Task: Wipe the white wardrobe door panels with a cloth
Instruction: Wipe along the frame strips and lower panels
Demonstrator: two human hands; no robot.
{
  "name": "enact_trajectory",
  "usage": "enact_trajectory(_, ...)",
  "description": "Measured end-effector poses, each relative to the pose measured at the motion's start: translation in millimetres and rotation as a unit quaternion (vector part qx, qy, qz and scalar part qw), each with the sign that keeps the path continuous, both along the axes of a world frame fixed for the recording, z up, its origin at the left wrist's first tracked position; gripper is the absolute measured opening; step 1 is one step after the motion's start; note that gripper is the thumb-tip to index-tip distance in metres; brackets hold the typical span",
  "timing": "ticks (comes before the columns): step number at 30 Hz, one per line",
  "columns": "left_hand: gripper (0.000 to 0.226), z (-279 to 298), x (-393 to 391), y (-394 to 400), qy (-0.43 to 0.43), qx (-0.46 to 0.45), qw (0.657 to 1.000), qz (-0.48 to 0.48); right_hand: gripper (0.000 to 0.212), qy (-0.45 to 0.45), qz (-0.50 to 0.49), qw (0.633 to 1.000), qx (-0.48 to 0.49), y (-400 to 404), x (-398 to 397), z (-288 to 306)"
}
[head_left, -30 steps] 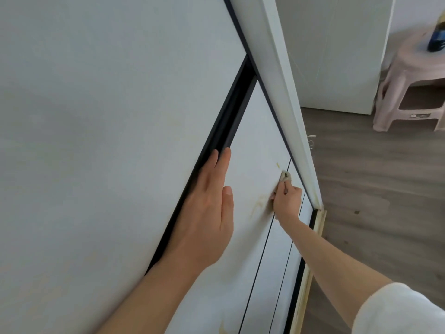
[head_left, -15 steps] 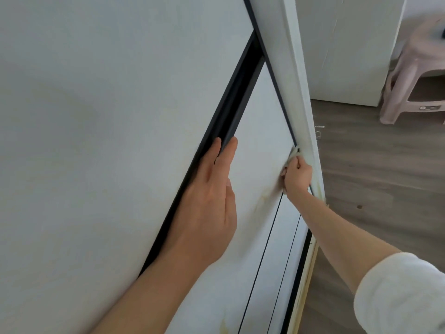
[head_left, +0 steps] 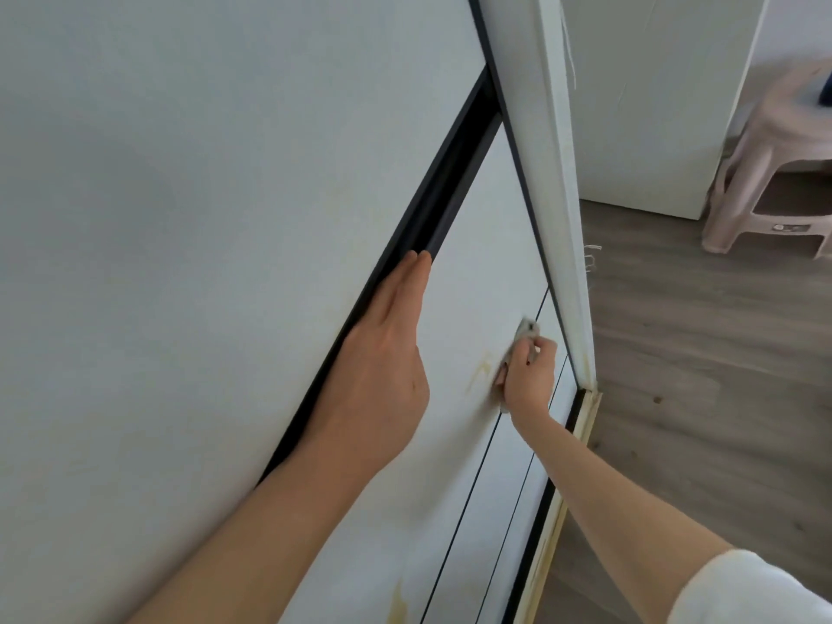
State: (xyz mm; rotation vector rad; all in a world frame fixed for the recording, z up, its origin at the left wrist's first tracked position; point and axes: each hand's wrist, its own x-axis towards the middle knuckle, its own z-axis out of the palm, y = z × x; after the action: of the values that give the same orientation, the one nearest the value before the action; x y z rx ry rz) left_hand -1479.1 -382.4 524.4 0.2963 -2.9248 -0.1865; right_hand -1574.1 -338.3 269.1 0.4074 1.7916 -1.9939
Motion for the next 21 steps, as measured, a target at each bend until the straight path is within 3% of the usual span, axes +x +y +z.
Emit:
enact_trajectory(3, 0.075, 1, 0, 1, 0.003, -0.001, 1.000, -0.002, 0.009, -0.031, 0.024, 0.998, 0.040, 3, 13, 3)
enact_trajectory(6, 0.066, 0, -1, -2, 0.016, 0.003, 1.000, -0.017, 0.004, 0.141, 0.002, 0.985, -0.096, 2, 26, 97)
enact_trajectory(8, 0.059, -2, -1, 0, 0.018, 0.053, 0.998, -0.008, 0.008, 0.318, -0.020, 0.935, -0.153, 0, 41, 154)
enact_trajectory(10, 0.058, 2, -1, 3, 0.030, 0.070, 0.997, 0.002, 0.010, 0.415, -0.047, 0.896, -0.150, -10, 45, 161)
enact_trajectory(12, 0.066, 3, 0, 3, 0.022, 0.044, 0.999, -0.008, 0.011, 0.361, -0.081, 0.925, -0.088, -17, 38, 115)
enact_trajectory(14, 0.074, 2, 1, 2, 0.012, 0.017, 1.000, -0.004, 0.010, 0.151, -0.077, 0.985, -0.039, -13, 34, 50)
enact_trajectory(16, 0.077, 2, 1, 4, 0.011, 0.006, 1.000, 0.001, 0.022, -0.039, -0.036, 0.998, 0.024, -5, 32, -8)
enact_trajectory(17, 0.076, 2, 1, 6, 0.012, 0.001, 1.000, 0.002, 0.025, -0.080, -0.020, 0.995, 0.059, -4, 32, -25)
enact_trajectory(19, 0.071, 2, 0, 5, 0.022, -0.001, 1.000, 0.002, 0.021, -0.058, -0.010, 0.993, 0.101, -8, 32, -22)
enact_trajectory(21, 0.069, 1, 0, 4, 0.021, 0.009, 1.000, 0.004, 0.011, 0.045, -0.010, 0.996, 0.083, -9, 43, 23)
